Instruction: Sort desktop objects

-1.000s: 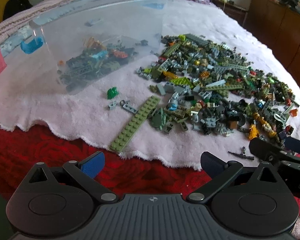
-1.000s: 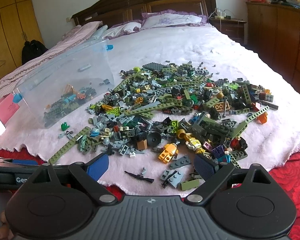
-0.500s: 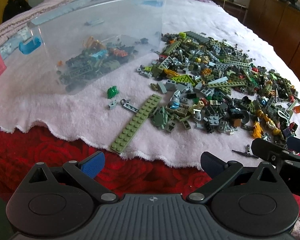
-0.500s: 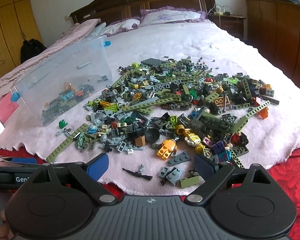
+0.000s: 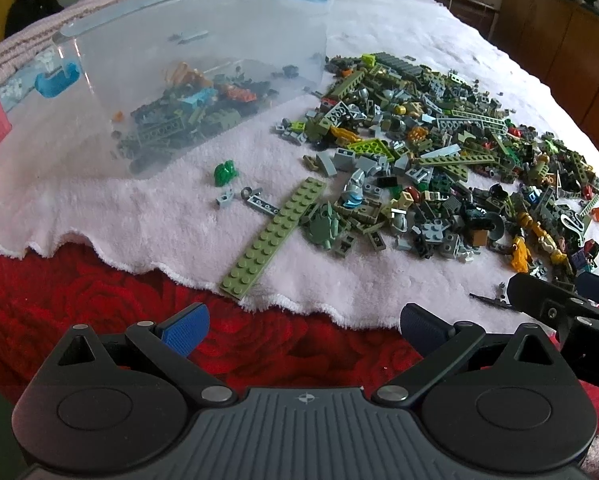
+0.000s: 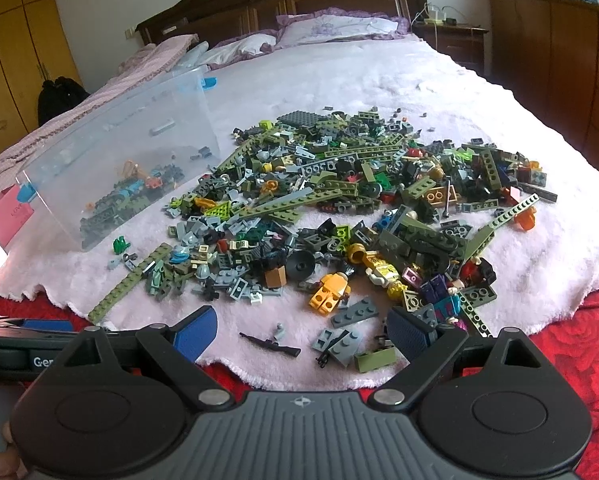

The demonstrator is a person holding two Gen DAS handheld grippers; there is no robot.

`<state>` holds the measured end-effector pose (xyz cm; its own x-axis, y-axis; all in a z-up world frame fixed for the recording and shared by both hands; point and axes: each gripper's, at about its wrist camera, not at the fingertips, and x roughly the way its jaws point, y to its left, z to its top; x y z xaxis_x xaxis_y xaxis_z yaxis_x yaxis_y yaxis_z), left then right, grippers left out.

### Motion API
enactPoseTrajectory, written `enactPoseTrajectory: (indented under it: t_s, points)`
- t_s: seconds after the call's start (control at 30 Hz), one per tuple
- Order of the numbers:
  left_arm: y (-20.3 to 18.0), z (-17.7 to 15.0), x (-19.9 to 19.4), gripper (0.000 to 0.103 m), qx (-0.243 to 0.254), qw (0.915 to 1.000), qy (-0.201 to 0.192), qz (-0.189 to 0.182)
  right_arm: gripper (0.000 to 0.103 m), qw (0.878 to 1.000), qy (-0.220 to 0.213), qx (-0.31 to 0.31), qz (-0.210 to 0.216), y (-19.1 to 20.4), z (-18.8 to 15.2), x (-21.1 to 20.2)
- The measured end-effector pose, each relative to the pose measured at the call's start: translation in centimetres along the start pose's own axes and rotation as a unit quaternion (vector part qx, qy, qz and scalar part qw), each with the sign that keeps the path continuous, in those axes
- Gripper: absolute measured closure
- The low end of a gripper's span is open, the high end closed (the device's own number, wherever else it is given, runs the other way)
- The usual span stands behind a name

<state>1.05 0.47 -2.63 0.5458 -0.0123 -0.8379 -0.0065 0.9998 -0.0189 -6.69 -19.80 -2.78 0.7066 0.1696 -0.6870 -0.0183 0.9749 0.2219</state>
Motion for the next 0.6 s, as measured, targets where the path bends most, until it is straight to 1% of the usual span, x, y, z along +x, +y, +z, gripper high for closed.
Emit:
enactPoseTrajectory:
  t_s: [0.27, 0.47, 0.6]
  points:
    - [0.30, -0.03, 0.05, 0.000, -0.005, 1.0000, 0.000, 0.000, 0.010, 1.000, 0.001, -0.001, 0.000, 0.04, 0.01, 0.14]
    - [0.40, 0.05, 0.23, 0.000, -0.005, 0.9999, 0.003, 0.011, 0.010, 1.000, -0.001, -0.008, 0.003, 0.27, -0.04, 0.24]
    - [0.66, 0.05, 0.31, 0.000, -0.008, 0.9999, 0.001, 0.010, 0.014, 1.000, -0.006, -0.013, 0.004, 0.43, -0.06, 0.22]
